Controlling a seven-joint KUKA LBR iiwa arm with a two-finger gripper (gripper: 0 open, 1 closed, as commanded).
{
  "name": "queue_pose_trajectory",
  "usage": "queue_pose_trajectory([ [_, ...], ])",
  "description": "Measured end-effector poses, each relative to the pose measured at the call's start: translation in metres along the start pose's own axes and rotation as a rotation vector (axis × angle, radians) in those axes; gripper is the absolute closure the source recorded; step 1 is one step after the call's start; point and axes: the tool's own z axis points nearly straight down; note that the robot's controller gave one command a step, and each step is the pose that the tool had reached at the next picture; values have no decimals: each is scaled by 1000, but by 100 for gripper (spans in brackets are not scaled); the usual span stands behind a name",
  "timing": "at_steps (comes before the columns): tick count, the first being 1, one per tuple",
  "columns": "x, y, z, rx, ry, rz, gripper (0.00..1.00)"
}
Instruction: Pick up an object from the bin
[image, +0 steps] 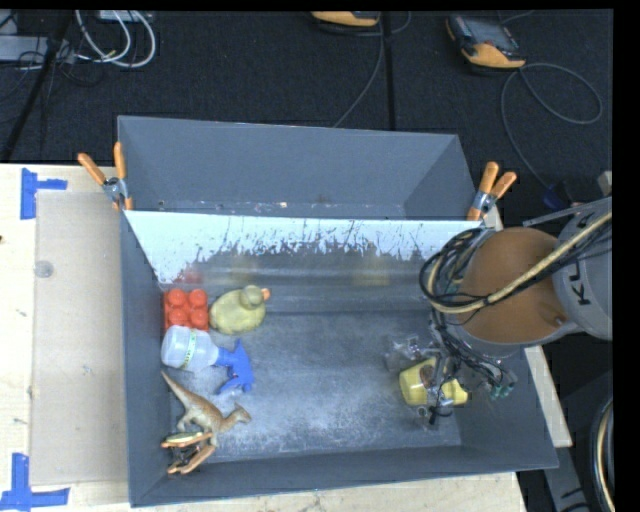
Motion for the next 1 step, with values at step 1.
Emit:
queue_pose_trajectory([
  [1,-16,-10,10,-6,-3,-60,100],
])
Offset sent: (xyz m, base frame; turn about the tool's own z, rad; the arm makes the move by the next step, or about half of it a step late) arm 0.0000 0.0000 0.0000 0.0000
